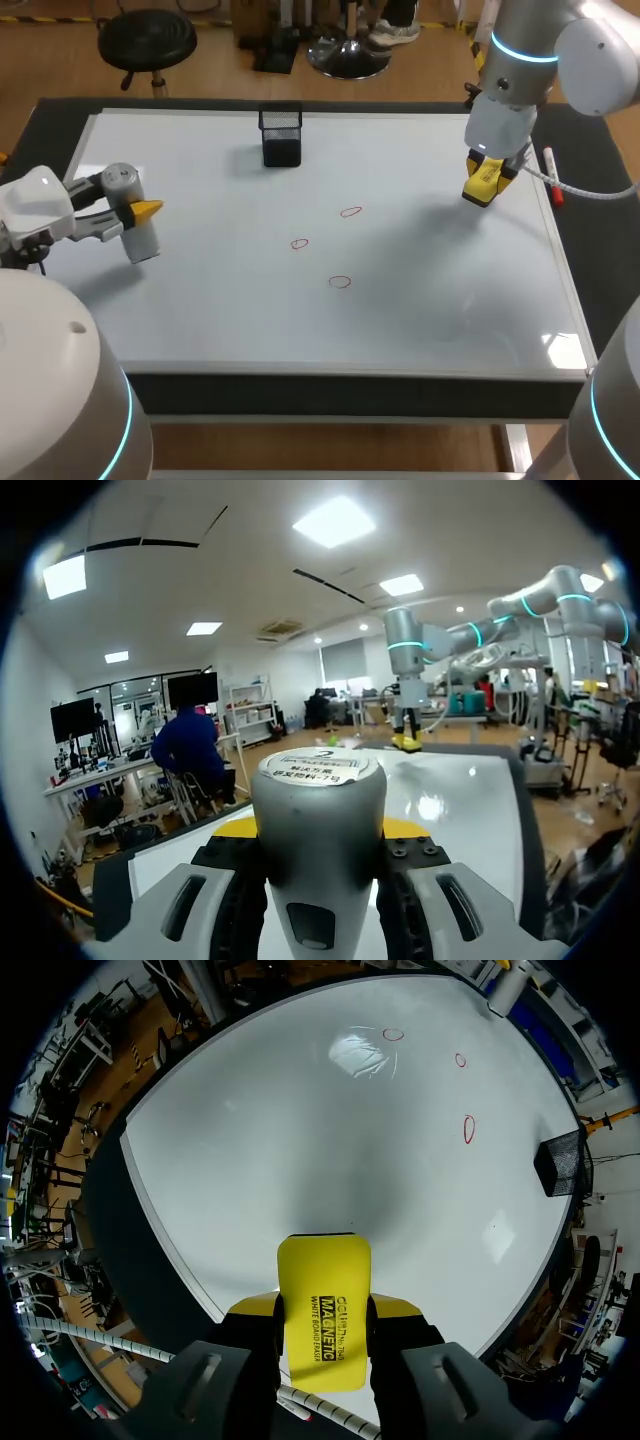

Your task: Pick up the inspection probe, press it on each red-marked spot on the whiteboard one by one, put down the probe, pick up the eraser, and wipe off all the red marks.

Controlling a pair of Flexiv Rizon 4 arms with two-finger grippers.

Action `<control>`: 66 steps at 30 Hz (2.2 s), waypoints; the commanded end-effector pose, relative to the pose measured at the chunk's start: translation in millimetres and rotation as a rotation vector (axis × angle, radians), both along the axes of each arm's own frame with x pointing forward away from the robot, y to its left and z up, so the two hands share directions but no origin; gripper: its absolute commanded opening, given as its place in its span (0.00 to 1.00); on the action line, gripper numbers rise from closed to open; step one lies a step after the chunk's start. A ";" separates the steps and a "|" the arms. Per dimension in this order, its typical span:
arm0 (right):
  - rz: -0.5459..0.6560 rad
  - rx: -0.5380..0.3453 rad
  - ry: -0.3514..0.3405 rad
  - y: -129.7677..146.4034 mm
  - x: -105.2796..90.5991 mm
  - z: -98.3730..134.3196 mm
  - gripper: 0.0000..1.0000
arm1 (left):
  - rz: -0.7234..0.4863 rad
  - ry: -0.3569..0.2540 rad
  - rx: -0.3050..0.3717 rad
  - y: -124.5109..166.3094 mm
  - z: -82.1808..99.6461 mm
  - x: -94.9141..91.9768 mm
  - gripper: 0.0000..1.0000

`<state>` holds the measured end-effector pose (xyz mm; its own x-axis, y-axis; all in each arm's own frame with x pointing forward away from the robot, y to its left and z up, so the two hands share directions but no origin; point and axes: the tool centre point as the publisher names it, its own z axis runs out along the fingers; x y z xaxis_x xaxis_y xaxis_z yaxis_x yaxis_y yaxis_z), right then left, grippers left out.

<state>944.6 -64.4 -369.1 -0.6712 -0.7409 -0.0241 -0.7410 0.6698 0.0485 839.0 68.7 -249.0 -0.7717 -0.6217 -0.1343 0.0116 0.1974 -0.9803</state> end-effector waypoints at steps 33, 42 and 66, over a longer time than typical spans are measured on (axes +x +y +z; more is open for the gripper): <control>0.021 -0.007 -0.020 12.2 -9.0 4.8 0.00 | 0.042 0.004 -0.008 10.7 -0.3 -4.6 0.00; 0.198 -0.001 -0.042 82.6 -40.8 18.2 0.00 | 0.042 0.004 -0.008 10.7 -0.3 -4.6 0.00; 0.569 -0.077 -0.001 256.6 -111.1 8.2 0.00 | 0.042 0.004 -0.008 10.7 -0.3 -4.6 0.00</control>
